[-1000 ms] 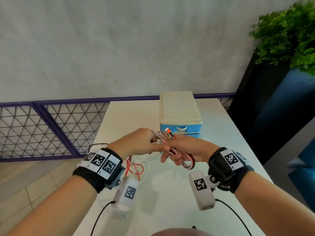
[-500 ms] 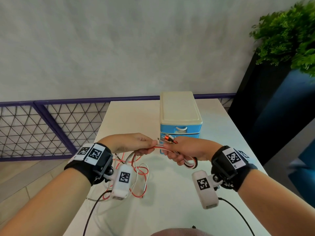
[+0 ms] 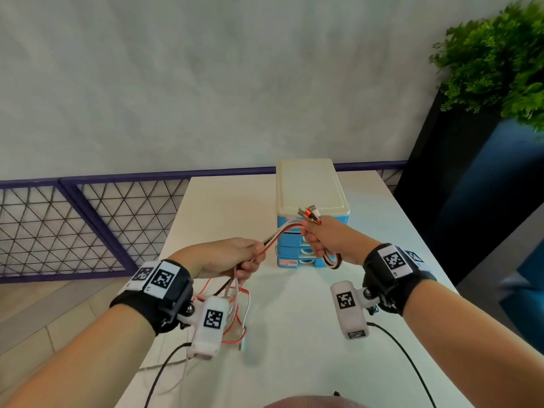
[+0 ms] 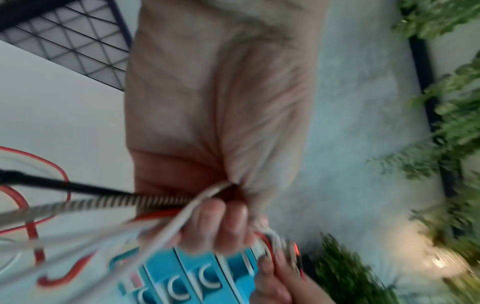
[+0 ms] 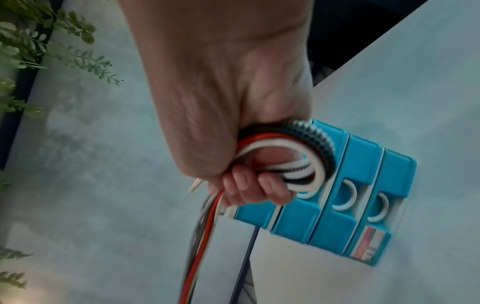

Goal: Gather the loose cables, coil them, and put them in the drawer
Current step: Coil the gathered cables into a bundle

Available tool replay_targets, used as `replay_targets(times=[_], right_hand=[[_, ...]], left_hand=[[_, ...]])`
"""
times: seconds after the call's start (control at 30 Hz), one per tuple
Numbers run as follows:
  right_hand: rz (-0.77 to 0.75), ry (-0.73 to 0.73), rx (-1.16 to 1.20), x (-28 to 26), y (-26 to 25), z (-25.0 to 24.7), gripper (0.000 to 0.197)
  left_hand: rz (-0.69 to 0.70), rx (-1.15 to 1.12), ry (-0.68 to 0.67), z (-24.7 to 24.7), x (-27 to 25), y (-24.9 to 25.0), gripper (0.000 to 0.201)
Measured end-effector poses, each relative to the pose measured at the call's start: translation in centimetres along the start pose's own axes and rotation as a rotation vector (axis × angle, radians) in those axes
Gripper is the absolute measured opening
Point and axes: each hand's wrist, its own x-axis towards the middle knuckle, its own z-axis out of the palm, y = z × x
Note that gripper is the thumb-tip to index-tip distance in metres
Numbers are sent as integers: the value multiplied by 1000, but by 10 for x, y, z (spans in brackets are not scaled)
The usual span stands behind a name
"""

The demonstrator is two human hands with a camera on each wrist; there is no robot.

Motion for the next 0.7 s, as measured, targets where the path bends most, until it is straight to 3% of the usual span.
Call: replay_targets(times=[0.1, 0.2, 0.33, 0.5, 0.7], right_hand=[[6, 82, 129, 1, -2, 7, 32], [26, 140, 292, 5, -5, 15, 32], [39, 122, 515, 8, -7, 23, 40], [70, 77, 616, 9, -4, 28, 58], [99, -24, 568, 2, -3, 33, 64]], left_hand=[[101, 215, 208, 14, 7, 4, 33], [167, 643, 418, 28, 8, 8, 26], [206, 1042, 636, 48, 5, 8, 20], [163, 1312, 655, 68, 5, 18, 12], [131, 1376, 588, 82, 1, 33, 30]])
